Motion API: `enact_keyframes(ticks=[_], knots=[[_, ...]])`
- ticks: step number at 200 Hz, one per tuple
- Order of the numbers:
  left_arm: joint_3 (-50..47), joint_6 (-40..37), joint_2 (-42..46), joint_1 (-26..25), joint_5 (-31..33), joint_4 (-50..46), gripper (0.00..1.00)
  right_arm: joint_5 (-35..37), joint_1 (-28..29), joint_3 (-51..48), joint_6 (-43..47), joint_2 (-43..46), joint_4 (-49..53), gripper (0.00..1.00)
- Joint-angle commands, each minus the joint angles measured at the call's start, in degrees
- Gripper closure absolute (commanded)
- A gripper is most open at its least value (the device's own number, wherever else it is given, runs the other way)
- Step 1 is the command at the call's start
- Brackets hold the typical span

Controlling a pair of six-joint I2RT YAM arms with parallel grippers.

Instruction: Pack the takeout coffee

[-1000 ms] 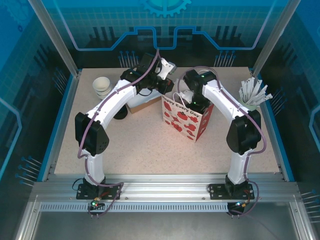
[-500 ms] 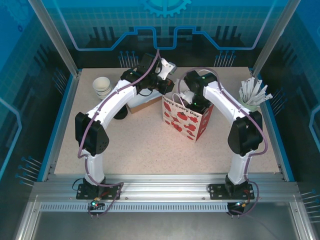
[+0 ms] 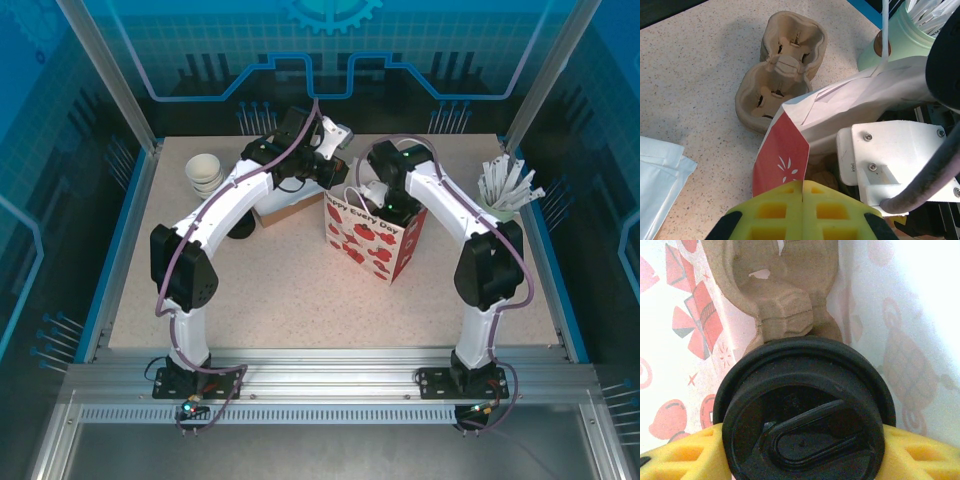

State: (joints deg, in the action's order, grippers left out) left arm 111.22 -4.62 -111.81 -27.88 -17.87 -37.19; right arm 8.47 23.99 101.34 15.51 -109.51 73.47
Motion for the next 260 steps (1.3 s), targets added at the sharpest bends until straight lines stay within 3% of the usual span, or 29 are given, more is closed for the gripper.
enact_keyframes(ticks=[1,38,74,260], knots=[[-1.18,0.05,0.50,-0.07,-0.41,-3.45,1.00,0.47,-0.43,-1.55,-0.58,-4.28,0.84,0.41],[-1.14,0.06,0.54,-0.07,-0.41,-3.41,1.00,-0.26,-0.08,-0.01,-1.07,-2.42,1.78,0.28],[-0.94,0.15,0.45,-0.05,-0.50,-3.39,1.00,-0.99,0.09,0.42,-1.36,-0.58,2.10,0.22],[-0.94,0.32,0.37,-0.07,-0.41,-3.44,1.00,-8.09,0.97,5.03,-1.89,8.27,3.64,0.18]])
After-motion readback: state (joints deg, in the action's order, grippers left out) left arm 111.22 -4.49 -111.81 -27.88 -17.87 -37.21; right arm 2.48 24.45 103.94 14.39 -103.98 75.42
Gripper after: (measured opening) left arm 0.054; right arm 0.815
